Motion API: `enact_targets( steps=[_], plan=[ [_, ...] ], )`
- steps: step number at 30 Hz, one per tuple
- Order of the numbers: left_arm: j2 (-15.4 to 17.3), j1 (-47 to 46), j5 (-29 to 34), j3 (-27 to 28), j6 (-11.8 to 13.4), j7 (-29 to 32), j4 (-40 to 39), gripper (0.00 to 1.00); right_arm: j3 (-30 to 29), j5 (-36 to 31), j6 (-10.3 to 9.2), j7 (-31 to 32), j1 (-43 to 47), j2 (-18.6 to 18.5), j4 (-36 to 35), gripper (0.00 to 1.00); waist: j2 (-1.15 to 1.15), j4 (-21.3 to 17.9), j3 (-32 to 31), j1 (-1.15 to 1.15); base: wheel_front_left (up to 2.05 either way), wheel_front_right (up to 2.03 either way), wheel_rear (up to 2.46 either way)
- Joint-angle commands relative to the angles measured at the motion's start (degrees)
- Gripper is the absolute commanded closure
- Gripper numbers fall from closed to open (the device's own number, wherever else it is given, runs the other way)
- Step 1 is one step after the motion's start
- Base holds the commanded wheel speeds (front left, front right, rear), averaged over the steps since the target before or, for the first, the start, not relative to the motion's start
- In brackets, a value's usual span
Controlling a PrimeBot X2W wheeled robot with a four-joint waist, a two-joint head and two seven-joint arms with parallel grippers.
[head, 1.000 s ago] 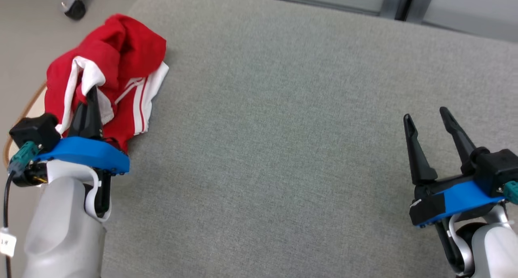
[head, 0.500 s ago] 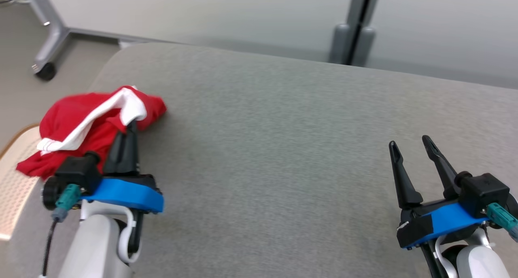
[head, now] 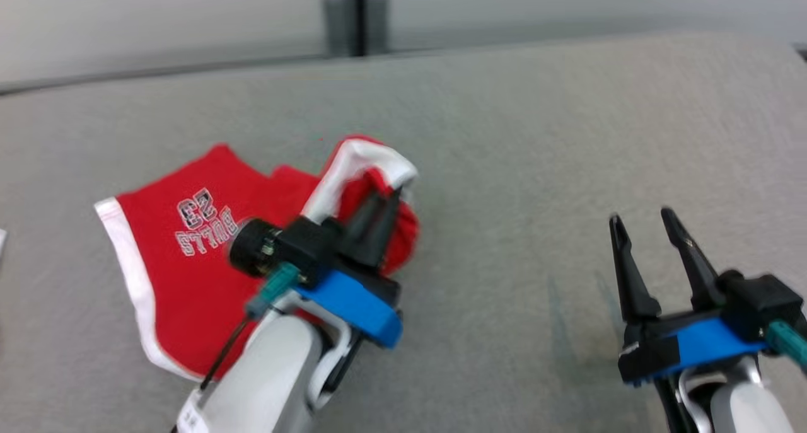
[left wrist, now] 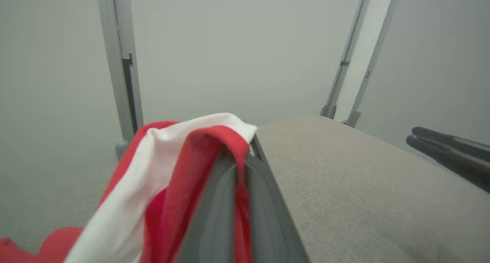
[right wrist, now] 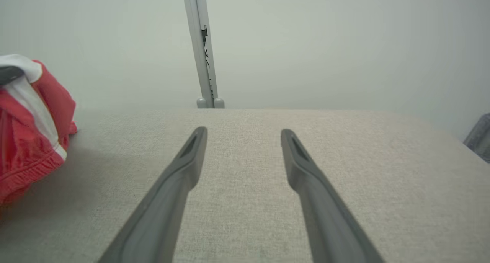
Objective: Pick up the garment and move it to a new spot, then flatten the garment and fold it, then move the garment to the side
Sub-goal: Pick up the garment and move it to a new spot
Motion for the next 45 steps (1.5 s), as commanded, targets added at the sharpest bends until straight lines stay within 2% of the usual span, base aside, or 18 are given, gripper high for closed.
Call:
enact_targets(
  steps=[1, 7, 13, 14, 15, 19, 22, 28, 33, 37, 42, 45],
  plan=[
    [-0.01, -1.67, -0.59, -2.08, -0.44, 0.13, -0.29, 1.0, -0.25, 0.53, 0.01, -0.69, -0.59, 0.08, 0.28, 0.0, 0.01, -1.92, 0.18, -0.01, 0.0, 0.0, 0.0],
    [-0.13, -6.35, -3.26, -12.12, -0.29, -0.06, -0.27, 1.0, 0.1, 3.12, 0.01, -2.88, -1.49, 0.1, 1.75, 0.0, 0.01, -7.37, 4.47, -0.01, 0.0, 0.0, 0.0],
    [0.98, -8.44, -5.97, -19.18, -0.28, 1.08, 3.35, 1.0, 0.36, 4.66, 0.01, -5.24, -2.96, 0.11, 3.66, 0.0, 0.01, -9.42, 8.17, -0.01, 0.0, 0.0, 0.0],
    [1.03, -8.7, -6.41, -20.06, -0.28, 1.21, 4.04, 0.56, 0.33, 4.76, 0.01, -5.62, -3.23, 0.1, 4.01, 0.0, 0.01, -9.42, 8.53, -0.01, 0.0, 0.0, 0.0],
    [1.16, -9.32, -6.36, -20.7, -0.29, 0.68, 4.52, 0.0, 0.34, 4.92, 0.01, -5.85, -3.5, 0.1, 4.45, 0.0, 0.01, -9.35, 8.72, -0.01, 0.0, 0.0, 0.0],
    [2.08, -10.28, -6.77, -22.57, -0.29, -0.71, 6.33, 0.0, -0.27, 4.31, 0.01, -6.38, -3.99, 0.12, 5.62, 0.0, 0.01, -7.89, 7.86, -0.01, 0.0, 0.0, 0.0],
    [2.23, -10.49, -6.75, -21.94, 0.2, -2.36, 6.74, 0.0, -0.53, 3.75, 0.01, -6.37, -4.16, 0.11, 6.08, 0.0, 0.01, -6.26, 6.23, -0.01, 0.0, 0.0, 0.0],
    [4.26, -8.06, -6.47, -17.82, 4.33, -5.57, 5.12, 0.0, -0.86, 2.65, 0.01, -5.24, -3.5, 0.09, 5.81, 0.0, 0.01, -2.41, 2.56, -0.01, 0.0, 0.0, 0.0],
    [7.25, -5.3, -7.28, -10.67, 8.15, -6.59, 1.95, 0.0, -1.17, 1.93, 0.01, -4.03, -2.35, 0.1, 4.96, 0.0, 0.01, 1.04, 0.42, -0.01, 0.0, 0.0, 0.0],
    [8.97, -1.56, -7.42, -3.29, 9.95, -6.64, -1.57, 0.0, -1.1, 1.09, 0.01, -2.96, -1.67, 0.1, 4.16, 0.0, 0.01, 3.62, -0.87, -0.01, 0.0, 0.0, 0.0],
    [10.38, 3.64, -6.98, 4.79, 11.13, -6.66, -3.31, 0.0, -0.98, 0.53, 0.01, -1.49, -0.75, 0.08, 3.44, 0.0, 0.01, 6.18, -2.7, -0.01, 0.0, 0.0, 0.0],
    [10.93, 6.59, -7.06, 8.62, 10.8, -6.68, -3.3, 0.0, -0.83, 0.38, 0.01, -0.87, -0.02, 0.09, 3.12, 0.0, 0.01, 7.14, -3.73, -0.01, 0.0, 0.0, 0.0]
  ],
)
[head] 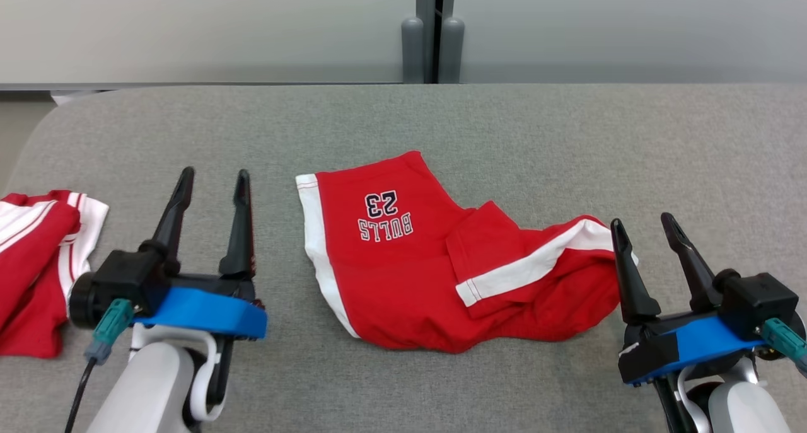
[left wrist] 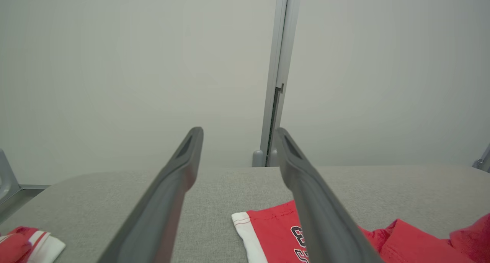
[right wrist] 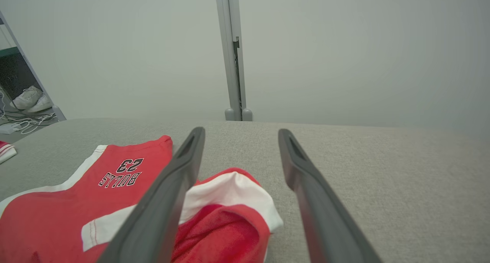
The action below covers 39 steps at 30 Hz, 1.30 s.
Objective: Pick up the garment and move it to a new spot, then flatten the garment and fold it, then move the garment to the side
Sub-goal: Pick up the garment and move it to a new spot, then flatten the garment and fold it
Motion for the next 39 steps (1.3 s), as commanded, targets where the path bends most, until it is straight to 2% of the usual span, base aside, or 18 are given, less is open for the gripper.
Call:
enact_targets(
  steps=[1, 6, 15, 25, 39],
  plan=[
    [0.62, 1.78, 0.57, 1.42, -0.36, -0.23, 0.36, 0.0, -0.09, -0.34, 0.01, 0.41, 1.09, -0.02, -0.33, 0.0, 0.0, 0.46, -0.67, 0.01, 0.0, 0.0, 0.0],
    [0.91, 5.19, 1.19, 3.45, -1.89, -0.24, 2.2, 0.0, -0.12, -0.16, 0.01, 1.26, 2.69, -0.03, -0.59, 0.0, 0.0, 0.87, -2.86, 0.01, 0.0, 0.0, 0.0],
    [0.9, 8.24, 1.38, 2.06, -3.48, -0.25, 5.38, 0.0, -0.48, 0.29, 0.01, 2.53, 5.88, -0.02, -0.82, 0.0, 0.0, -0.11, -5.99, 0.01, 0.0, 0.0, 0.0],
    [0.79, 11.07, 0.5, 1.73, -3.07, -0.24, 6.45, 0.0, 0.06, 0.8, 0.01, 3.45, 8.27, -0.02, -1.23, 0.0, 0.0, -0.8, -8.29, 0.01, 0.0, 0.0, 0.0],
    [1.2, 11.94, 0.12, 1.66, -1.96, -0.16, 5.12, 0.0, 0.96, 1.06, 0.01, 3.69, 7.68, -0.02, -0.92, 0.0, 0.0, -1.12, -8.16, 0.01, 0.0, 0.0, 0.0]
  ],
)
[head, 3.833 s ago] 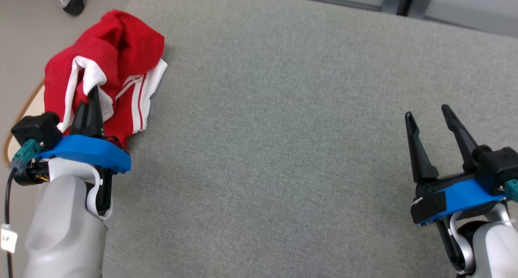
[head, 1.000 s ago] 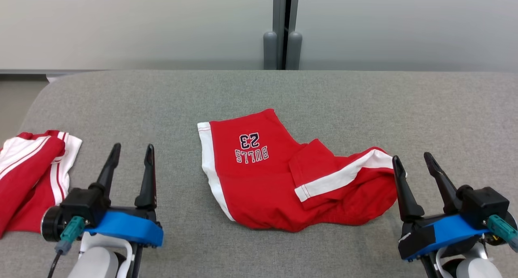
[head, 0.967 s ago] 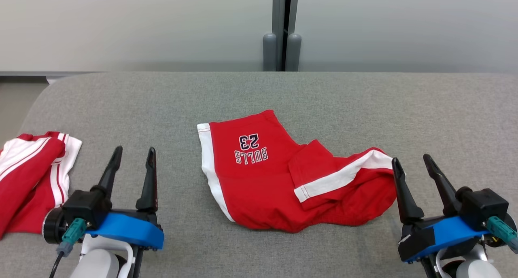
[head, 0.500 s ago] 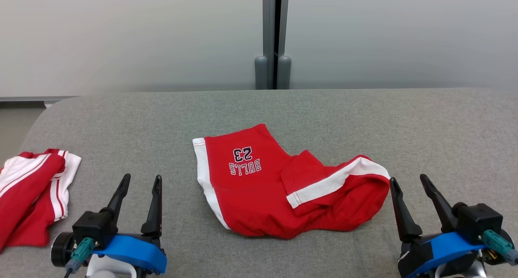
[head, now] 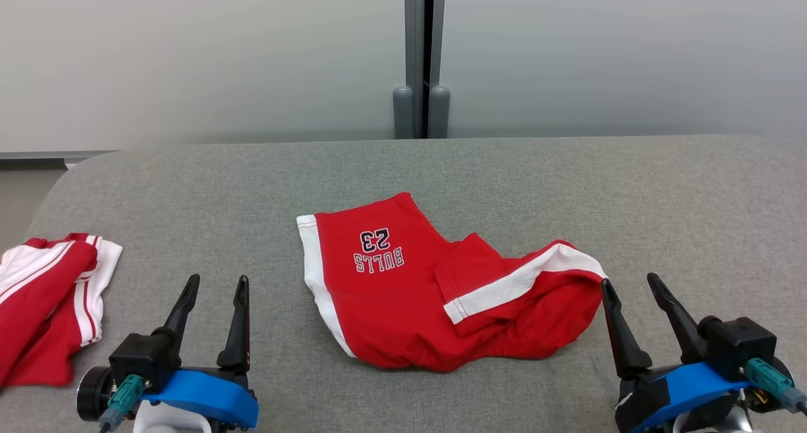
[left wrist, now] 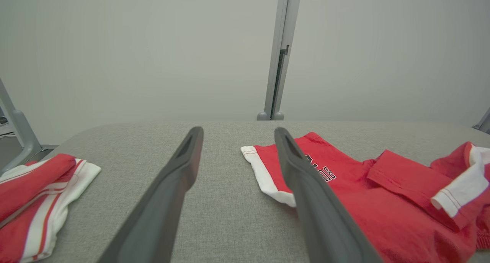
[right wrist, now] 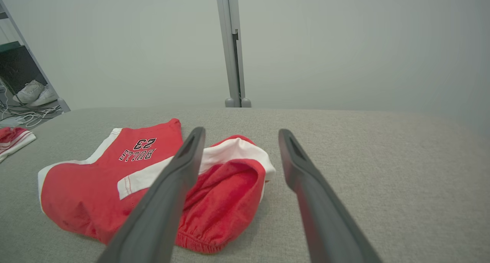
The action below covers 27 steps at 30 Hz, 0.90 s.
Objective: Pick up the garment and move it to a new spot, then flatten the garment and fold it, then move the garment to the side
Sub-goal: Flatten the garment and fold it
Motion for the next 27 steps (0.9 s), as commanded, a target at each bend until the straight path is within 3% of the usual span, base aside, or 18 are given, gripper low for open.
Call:
enact_targets(
  steps=[1, 8, 13, 20, 27],
  plan=[
    [0.32, 0.09, -0.05, 0.01, 0.32, -0.17, -0.28, 0.0, 0.03, 0.08, 0.03, 0.04, -0.13, -0.01, 0.08, 0.0, 0.0, -0.03, 0.1, 0.0, 0.0, 0.0, 0.0],
    [0.33, -0.71, -0.12, -0.03, 0.64, -0.17, -0.94, 0.0, 1.06, -0.88, 0.03, 0.48, -1.52, -0.01, 0.0, 0.0, 0.0, 0.09, 1.19, 0.0, 0.0, 0.0, 0.0],
    [0.07, -2.46, 0.22, -0.25, 0.56, -0.16, -1.68, 0.0, 6.58, -1.35, 0.02, 2.86, -4.79, -2.05, 0.08, 0.0, 0.0, 0.85, 3.94, 0.0, 0.0, 0.0, 0.0],
    [-0.41, -5.49, 0.94, -0.02, 0.23, -0.21, -2.34, 0.0, 17.38, 0.75, 0.02, 11.27, -11.06, -6.99, 1.88, 0.0, 0.0, 2.22, 8.94, 0.0, 0.0, 0.0, 0.0],
    [-1.48, -7.58, 1.72, 0.77, -0.49, -0.25, -2.18, 0.0, 23.5, 1.94, 0.02, 20.9, -14.81, -11.36, 4.03, 0.0, 0.0, 3.24, 12.24, 0.0, 0.0, 0.0, 0.0]
  ],
)
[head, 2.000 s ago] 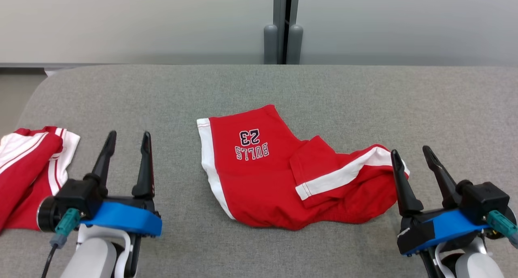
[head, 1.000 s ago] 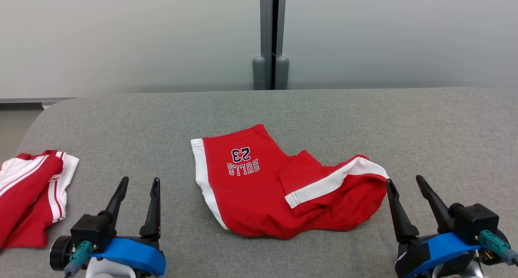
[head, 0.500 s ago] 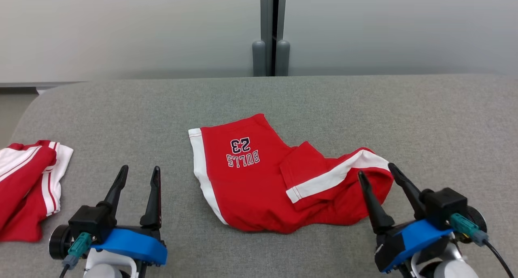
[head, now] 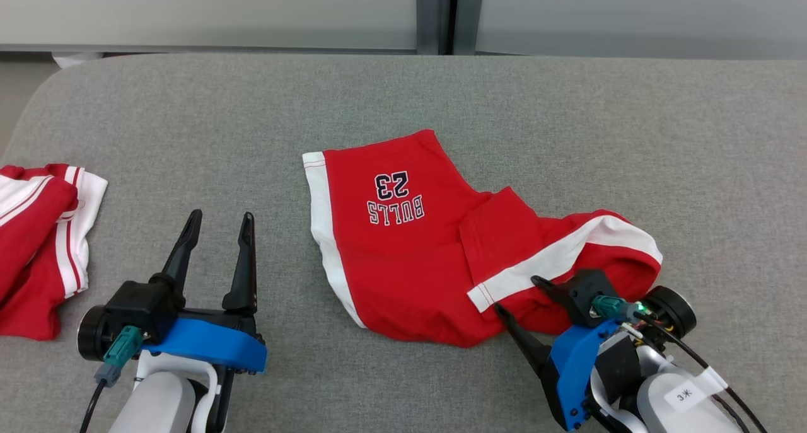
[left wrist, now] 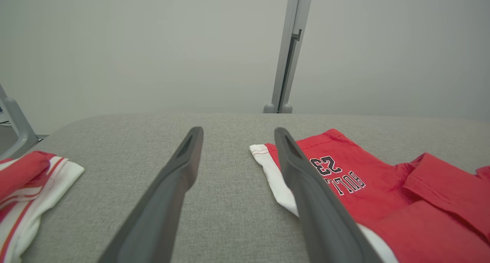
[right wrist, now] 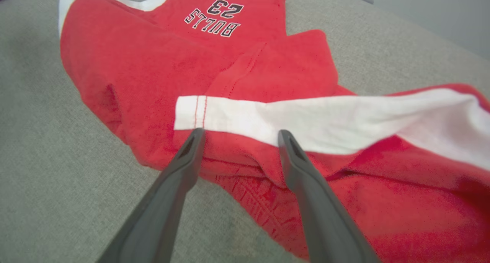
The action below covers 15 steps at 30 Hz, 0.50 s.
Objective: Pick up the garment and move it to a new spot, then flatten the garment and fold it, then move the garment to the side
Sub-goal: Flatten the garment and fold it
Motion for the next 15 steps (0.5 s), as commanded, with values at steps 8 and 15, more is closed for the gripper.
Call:
enact_targets(
  steps=[8, 15],
  plan=[
    [-1.49, -1.58, 1.56, 1.75, -1.14, -0.26, 0.36, 0.0, 2.88, 2.87, 0.01, 5.26, -2.85, -2.02, 1.32, 1.0, -0.01, 0.52, 1.79, -0.01, 0.0, 0.0, 0.0],
    [-2.03, -1.17, 2.59, 2.91, -1.66, -0.26, 0.99, 0.0, -1.02, 4.06, 0.01, -1.36, -2.54, 0.03, -1.27, 1.0, -0.01, -0.29, 0.92, -0.01, 0.0, 0.0, 0.0]
  ],
)
